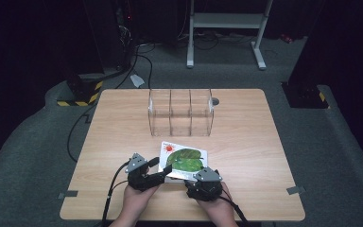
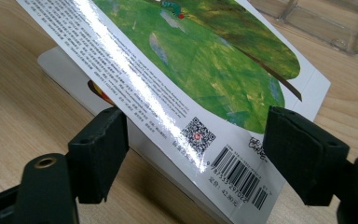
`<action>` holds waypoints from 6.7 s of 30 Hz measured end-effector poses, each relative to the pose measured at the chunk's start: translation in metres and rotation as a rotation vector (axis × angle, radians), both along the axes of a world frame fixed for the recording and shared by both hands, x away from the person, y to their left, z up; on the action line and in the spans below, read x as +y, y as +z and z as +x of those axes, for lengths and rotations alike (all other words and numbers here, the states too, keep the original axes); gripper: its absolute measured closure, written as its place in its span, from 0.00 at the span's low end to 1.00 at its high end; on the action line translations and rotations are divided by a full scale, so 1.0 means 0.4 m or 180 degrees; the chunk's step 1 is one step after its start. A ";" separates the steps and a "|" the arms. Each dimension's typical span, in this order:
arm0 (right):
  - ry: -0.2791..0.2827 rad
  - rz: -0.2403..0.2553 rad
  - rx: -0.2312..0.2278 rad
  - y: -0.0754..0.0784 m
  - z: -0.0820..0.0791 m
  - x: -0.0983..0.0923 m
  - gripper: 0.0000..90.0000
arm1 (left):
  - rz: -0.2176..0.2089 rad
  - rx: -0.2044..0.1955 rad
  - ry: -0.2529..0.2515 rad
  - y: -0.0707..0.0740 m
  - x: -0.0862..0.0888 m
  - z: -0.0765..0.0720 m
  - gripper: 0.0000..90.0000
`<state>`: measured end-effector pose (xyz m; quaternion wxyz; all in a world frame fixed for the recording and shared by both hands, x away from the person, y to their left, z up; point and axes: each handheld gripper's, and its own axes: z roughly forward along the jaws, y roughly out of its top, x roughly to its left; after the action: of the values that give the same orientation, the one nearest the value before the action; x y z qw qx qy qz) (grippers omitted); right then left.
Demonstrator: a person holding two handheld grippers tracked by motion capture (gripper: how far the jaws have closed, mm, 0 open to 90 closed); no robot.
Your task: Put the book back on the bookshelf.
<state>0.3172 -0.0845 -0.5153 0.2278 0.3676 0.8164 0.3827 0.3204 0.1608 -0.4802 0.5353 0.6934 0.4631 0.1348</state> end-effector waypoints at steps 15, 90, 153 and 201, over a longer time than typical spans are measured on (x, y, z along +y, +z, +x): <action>-0.0031 0.0198 0.0008 0.006 -0.011 -0.014 0.38 | 0.0046 0.0275 -0.0102 -0.017 0.014 0.041 0.37; -0.0165 0.0668 -0.0004 0.015 0.014 -0.127 0.50 | 0.0973 -0.0782 -0.0579 -0.031 0.000 0.000 0.72; -0.0216 0.1053 0.0560 0.006 0.077 -0.122 0.36 | 0.1106 -0.1221 -0.0713 -0.038 0.001 -0.035 0.76; 0.0148 0.1077 -0.0234 0.060 0.031 -0.153 0.37 | 0.1434 -0.0732 -0.0518 -0.103 0.032 0.006 0.50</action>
<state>0.3295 -0.1457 -0.4913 0.1834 0.3675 0.7398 0.5330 0.3226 0.1736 -0.5215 0.4256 0.8102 0.3002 0.2690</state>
